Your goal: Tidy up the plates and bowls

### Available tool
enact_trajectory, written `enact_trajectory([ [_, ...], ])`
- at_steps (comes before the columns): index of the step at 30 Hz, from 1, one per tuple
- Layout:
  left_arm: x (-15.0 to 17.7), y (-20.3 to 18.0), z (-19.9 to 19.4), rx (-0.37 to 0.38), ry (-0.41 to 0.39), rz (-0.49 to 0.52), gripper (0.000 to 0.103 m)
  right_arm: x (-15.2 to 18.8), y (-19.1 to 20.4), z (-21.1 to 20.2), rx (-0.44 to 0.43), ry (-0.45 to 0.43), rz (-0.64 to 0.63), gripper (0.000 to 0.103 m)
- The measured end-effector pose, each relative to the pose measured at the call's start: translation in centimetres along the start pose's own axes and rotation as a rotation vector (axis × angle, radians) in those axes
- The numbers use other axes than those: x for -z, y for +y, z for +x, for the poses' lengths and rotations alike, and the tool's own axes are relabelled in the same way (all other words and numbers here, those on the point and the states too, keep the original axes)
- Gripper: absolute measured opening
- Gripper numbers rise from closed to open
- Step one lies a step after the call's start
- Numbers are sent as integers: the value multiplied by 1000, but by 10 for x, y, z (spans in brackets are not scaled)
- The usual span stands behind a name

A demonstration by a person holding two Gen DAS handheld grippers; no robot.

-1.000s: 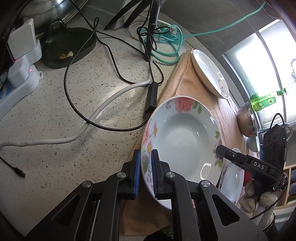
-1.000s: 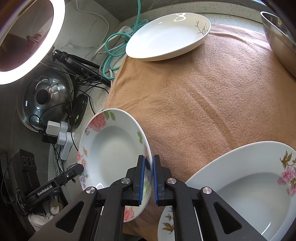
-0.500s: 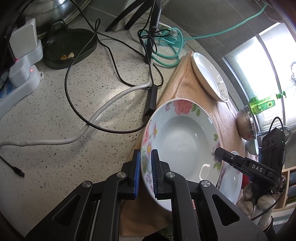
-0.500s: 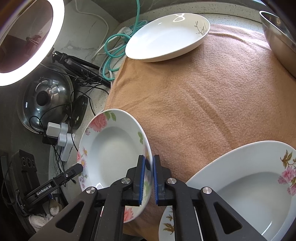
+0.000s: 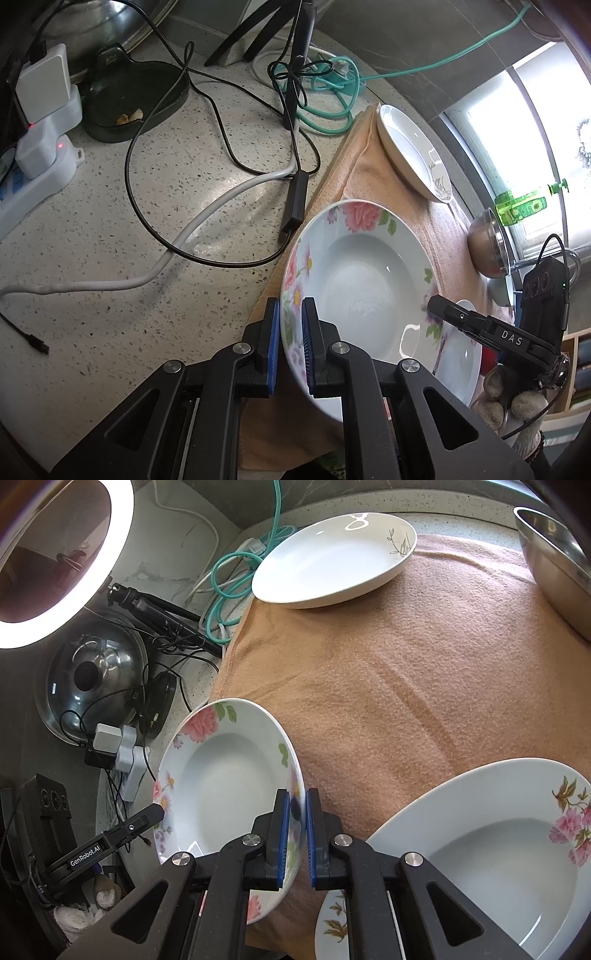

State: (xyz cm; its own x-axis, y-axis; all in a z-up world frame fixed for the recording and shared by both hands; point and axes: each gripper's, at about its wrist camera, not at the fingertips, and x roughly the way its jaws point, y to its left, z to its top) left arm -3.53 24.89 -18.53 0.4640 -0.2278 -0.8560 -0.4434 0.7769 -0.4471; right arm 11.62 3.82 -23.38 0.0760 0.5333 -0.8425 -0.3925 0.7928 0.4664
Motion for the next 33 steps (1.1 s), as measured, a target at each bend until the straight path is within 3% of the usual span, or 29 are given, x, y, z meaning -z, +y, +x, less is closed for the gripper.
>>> enact_trajectory([
  [33, -3, -39, -4, 45, -7, 66, 10, 11, -11, -49, -2, -91, 26, 8],
])
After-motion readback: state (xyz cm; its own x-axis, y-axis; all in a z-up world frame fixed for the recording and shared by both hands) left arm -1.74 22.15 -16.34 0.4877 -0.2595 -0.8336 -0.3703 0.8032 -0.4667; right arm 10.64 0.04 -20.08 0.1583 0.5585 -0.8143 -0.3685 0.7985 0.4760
